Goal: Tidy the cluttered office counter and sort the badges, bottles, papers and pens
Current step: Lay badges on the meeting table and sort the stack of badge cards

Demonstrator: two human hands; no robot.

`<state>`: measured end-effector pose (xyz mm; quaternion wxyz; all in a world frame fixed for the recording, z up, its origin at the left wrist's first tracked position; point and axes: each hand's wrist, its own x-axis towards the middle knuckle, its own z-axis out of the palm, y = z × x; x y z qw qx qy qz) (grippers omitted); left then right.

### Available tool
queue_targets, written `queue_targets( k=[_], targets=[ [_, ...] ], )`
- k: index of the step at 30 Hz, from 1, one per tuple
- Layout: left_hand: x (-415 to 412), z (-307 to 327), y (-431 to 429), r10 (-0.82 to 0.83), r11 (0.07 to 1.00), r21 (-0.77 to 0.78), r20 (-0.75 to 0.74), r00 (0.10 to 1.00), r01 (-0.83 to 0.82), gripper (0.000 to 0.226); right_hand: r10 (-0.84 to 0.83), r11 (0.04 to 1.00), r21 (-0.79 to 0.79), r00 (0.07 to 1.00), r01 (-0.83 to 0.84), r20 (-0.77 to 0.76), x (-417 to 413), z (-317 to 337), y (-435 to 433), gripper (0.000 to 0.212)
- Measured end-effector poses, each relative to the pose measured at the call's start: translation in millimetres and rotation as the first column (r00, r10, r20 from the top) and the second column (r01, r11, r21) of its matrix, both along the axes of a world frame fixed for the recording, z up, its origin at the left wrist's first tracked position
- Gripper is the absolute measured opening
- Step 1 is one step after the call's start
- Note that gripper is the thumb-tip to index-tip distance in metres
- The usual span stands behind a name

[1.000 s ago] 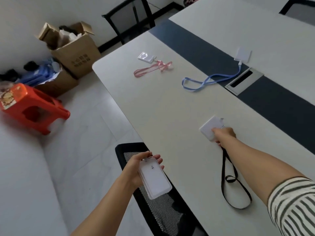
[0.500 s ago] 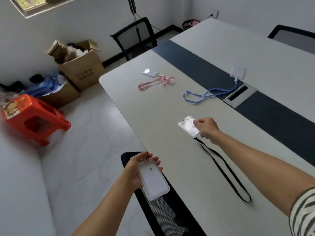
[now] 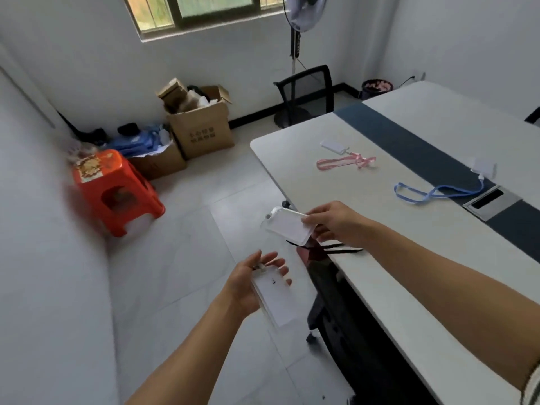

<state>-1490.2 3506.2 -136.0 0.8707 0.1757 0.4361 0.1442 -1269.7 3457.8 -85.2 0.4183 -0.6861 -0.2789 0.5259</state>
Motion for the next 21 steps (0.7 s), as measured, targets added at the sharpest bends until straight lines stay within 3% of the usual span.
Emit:
queue_targets(
  k=[5,8,14,18,21],
  targets=[
    [-71.7,11.7,59.8,0.085,0.995,0.052,0.071,0.994,-0.089,0.038,0.134,0.991,0.013,0.990,-0.134,-0.031,-84.2,8.7,57.9,0.019],
    [-96.1,16.2,88.4,0.197,0.980,0.004,0.131,0.971,-0.200,0.031,0.203,0.979,-0.008,0.979,-0.203,-0.021,-109.7,10.0,76.3,0.019],
    [-107.1,20.2,136.0,0.290,0.953,0.022,0.217,0.932,-0.302,0.025,0.304,0.946,-0.117,0.953,-0.303,-0.013,-133.7,-1.4,96.0,0.025],
    [-90.6,19.7,171.1,0.301,0.949,0.033,0.196,0.933,-0.313,0.021,0.314,0.942,-0.156,0.943,-0.297,0.106,-130.1,-12.9,118.4,0.034],
    [-67.8,10.8,205.3,0.311,0.947,0.033,0.167,0.936,-0.320,0.024,0.349,0.918,-0.164,0.932,-0.361,-0.096,-116.5,-23.8,139.8,0.040]
  ],
)
